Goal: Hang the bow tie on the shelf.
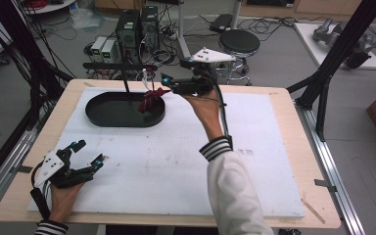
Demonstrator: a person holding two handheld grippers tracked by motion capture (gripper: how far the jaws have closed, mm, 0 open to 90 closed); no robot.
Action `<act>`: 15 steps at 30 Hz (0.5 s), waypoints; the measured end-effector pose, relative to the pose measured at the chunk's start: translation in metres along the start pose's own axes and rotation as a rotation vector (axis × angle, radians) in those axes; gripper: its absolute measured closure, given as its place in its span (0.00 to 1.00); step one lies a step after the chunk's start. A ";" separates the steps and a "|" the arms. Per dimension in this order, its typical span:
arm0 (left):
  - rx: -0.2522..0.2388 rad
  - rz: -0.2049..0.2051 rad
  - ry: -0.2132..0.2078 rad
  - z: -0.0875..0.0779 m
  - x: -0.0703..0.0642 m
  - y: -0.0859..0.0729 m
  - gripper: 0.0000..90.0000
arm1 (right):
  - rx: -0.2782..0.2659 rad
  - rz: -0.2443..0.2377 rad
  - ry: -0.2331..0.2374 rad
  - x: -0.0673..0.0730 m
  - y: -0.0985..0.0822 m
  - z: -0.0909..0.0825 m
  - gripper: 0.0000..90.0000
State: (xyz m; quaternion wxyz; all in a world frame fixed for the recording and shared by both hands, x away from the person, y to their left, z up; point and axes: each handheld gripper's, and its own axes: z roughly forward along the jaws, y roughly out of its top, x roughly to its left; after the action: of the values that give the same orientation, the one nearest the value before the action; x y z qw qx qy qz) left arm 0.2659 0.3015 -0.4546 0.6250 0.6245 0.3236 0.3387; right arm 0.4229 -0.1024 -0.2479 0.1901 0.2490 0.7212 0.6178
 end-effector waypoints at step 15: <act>-0.002 0.004 0.006 -0.001 -0.001 0.000 0.17 | -0.036 -0.069 -0.155 0.029 -0.090 -0.164 0.15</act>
State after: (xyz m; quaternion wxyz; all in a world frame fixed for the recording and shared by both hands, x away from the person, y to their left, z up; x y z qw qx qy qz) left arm 0.2651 0.3013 -0.4546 0.6240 0.6233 0.3241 0.3422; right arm 0.2931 -0.2261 -0.3085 0.2709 0.2675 0.7013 0.6027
